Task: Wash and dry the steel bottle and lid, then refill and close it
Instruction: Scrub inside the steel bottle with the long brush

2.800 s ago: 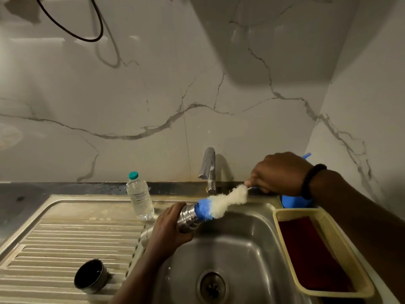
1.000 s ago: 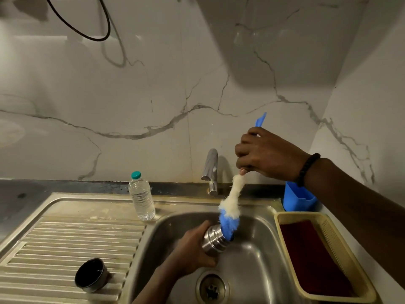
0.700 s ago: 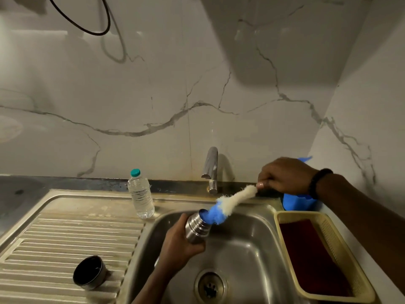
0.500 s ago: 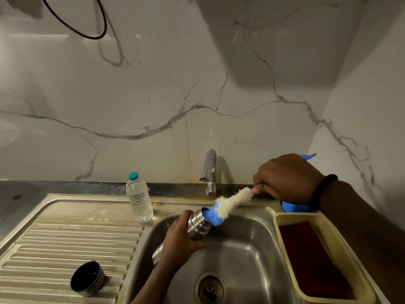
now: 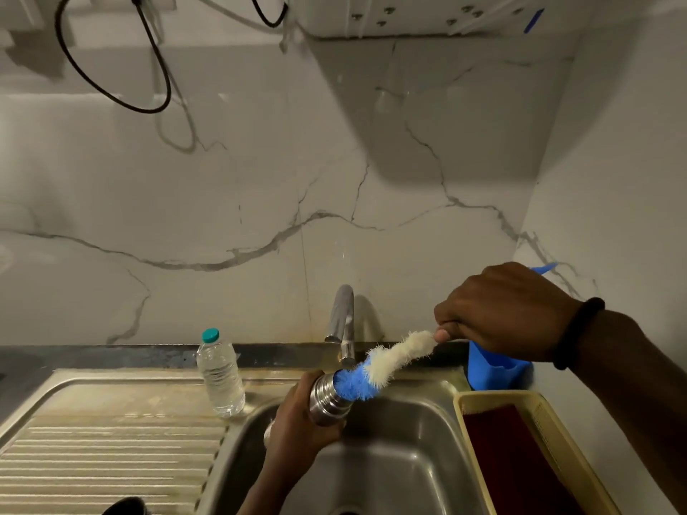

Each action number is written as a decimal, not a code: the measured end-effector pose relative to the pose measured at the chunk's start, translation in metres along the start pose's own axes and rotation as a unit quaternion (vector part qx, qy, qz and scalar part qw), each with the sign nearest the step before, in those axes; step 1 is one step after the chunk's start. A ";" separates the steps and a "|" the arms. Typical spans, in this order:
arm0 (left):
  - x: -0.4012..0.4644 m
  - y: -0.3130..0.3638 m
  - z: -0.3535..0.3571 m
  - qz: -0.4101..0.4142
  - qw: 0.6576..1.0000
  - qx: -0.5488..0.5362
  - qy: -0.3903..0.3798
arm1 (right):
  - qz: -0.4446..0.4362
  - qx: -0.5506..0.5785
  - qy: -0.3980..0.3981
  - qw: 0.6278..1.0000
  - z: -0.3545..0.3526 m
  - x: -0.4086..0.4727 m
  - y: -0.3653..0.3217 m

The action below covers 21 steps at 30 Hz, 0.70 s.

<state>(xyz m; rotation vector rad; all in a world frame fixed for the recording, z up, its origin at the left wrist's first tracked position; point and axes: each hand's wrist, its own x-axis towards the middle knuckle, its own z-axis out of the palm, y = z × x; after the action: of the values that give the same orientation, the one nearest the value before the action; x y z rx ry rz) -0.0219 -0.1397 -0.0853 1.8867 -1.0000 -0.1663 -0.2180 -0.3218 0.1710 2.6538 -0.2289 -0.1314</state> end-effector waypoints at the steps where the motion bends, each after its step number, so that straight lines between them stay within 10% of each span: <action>1: 0.000 -0.001 0.001 -0.004 1.000 0.001 0.010 | 0.001 0.001 -0.003 1.000 -0.004 -0.001 -0.001; 10: -0.022 -0.024 -0.016 -0.249 0.937 -0.124 0.210 | 0.132 0.078 0.004 0.988 -0.035 -0.037 0.035; 14: -0.023 -0.021 -0.023 -0.287 0.903 -0.266 0.177 | 0.146 0.215 0.072 0.963 0.016 -0.015 0.005; 21: -0.011 0.001 -0.023 -0.330 0.705 -0.568 0.268 | 0.134 0.535 0.187 0.813 0.100 0.011 -0.120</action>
<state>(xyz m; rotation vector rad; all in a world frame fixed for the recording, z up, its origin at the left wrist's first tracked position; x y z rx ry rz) -0.0184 -0.1163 -0.0761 0.8937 0.2801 -0.4868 -0.2039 -0.2638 0.0265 3.5909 -0.7083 0.8606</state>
